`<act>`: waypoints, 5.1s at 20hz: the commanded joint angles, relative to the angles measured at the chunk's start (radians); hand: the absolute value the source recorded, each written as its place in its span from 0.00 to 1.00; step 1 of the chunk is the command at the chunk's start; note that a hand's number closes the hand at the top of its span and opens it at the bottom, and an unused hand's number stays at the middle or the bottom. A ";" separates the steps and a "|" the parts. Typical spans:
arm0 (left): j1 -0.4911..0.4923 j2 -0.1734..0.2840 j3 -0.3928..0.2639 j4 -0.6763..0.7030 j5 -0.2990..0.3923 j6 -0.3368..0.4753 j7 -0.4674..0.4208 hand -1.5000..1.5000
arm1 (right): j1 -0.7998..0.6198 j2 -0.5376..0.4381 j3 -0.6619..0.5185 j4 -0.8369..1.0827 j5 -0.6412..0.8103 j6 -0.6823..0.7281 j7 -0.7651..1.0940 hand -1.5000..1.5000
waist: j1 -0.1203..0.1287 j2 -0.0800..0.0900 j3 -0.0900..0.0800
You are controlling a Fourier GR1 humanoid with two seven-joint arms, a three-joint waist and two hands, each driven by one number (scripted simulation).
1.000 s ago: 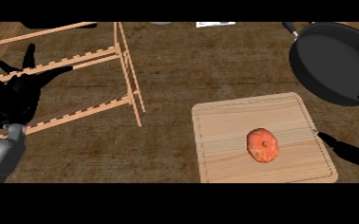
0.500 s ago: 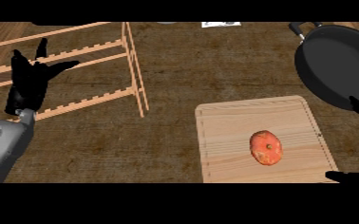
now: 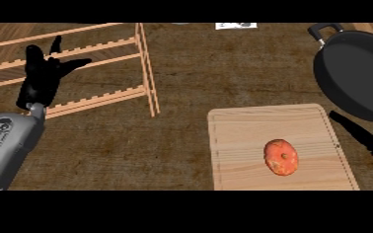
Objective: Pick the squash from the cutting board and place it in the pot
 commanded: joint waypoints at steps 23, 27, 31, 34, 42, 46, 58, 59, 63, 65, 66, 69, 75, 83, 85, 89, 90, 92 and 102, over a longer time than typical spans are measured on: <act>0.001 -0.166 0.158 -0.078 0.043 0.008 -0.085 0.50 | -0.142 0.191 0.275 -0.033 0.241 -0.018 0.449 0.00 | 0.011 -0.026 0.007; -0.038 -0.154 0.176 -0.090 0.041 -0.020 -0.032 0.50 | -0.167 0.196 0.257 0.038 0.236 -0.010 0.415 0.00 | 0.015 -0.026 0.008; -0.019 -0.159 0.188 -0.085 0.022 -0.029 -0.060 0.50 | -0.207 0.222 0.255 0.106 0.249 -0.010 0.437 0.00 | 0.032 -0.025 0.008; 0.010 -0.167 0.203 -0.082 0.025 -0.047 -0.068 0.50 | -0.144 0.245 0.305 0.101 0.289 -0.040 0.422 0.00 | 0.016 -0.029 0.008; 0.001 -0.200 0.213 -0.087 -0.008 -0.055 -0.062 0.50 | -0.212 0.236 0.337 0.193 0.361 -0.043 0.277 1.00 | 0.028 -0.029 0.009; -0.009 -0.187 0.240 -0.093 -0.009 -0.073 -0.031 0.50 | -0.230 0.287 0.363 0.200 0.381 -0.053 0.303 1.00 | 0.028 -0.030 0.009; -0.031 -0.190 0.289 -0.033 -0.028 -0.128 -0.029 0.50 | -0.166 0.078 0.553 -0.032 0.478 0.058 -0.032 1.00 | 0.008 -0.045 0.007; -0.048 -0.198 0.292 -0.027 -0.039 -0.100 -0.005 0.50 | -0.158 0.054 0.542 -0.073 0.467 0.064 -0.037 1.00 | -0.003 -0.048 0.007; -0.052 -0.174 0.322 -0.014 -0.047 -0.105 -0.005 0.50 | -0.100 0.029 0.478 -0.143 0.443 -0.018 -0.070 1.00 | -0.029 -0.049 0.008; -0.063 -0.187 0.321 0.000 -0.046 -0.113 0.006 0.50 | -0.080 0.079 0.414 -0.196 0.375 -0.087 -0.069 1.00 | -0.048 -0.055 0.009; -0.066 -0.161 0.332 0.011 -0.043 -0.131 0.013 0.50 | -0.088 0.075 0.356 -0.229 0.339 -0.107 -0.067 1.00 | -0.050 -0.057 0.008; -0.066 -0.147 0.348 0.036 -0.039 -0.151 0.001 0.50 | -0.075 0.126 0.268 -0.281 0.291 -0.186 -0.030 1.00 | -0.056 -0.053 0.007; -0.067 -0.144 0.349 0.038 -0.040 -0.169 0.004 0.50 | -0.070 0.117 0.041 -0.328 0.196 -0.272 -0.016 1.00 | -0.039 -0.058 0.010; -0.089 -0.169 0.346 0.039 -0.059 -0.158 -0.004 0.50 | -0.062 0.083 -0.187 -0.265 0.040 -0.262 0.004 1.00 | -0.016 -0.047 0.010; -0.092 -0.186 0.345 0.034 -0.055 -0.168 -0.011 0.50 | -0.084 0.096 -0.213 -0.231 -0.007 -0.257 0.001 1.00 | 0.004 -0.042 0.010; -0.125 -0.201 0.341 0.035 -0.068 -0.160 0.003 0.50 | -0.099 0.047 -0.294 -0.135 -0.065 -0.204 -0.031 1.00 | 0.010 -0.037 0.010; -0.104 -0.196 0.350 0.039 -0.064 -0.170 -0.009 0.50 | -0.099 0.064 -0.308 -0.094 -0.082 -0.211 -0.040 1.00 | 0.023 -0.035 0.011; -0.122 -0.227 0.338 0.047 -0.072 -0.166 -0.006 0.50 | -0.134 0.065 -0.327 -0.032 -0.136 -0.184 -0.061 1.00 | 0.035 -0.027 0.011; -0.206 -0.215 0.354 0.073 -0.089 -0.216 0.017 0.50 | -0.178 -0.048 -0.406 0.237 0.093 -0.272 -0.195 1.00 | 0.068 -0.017 0.010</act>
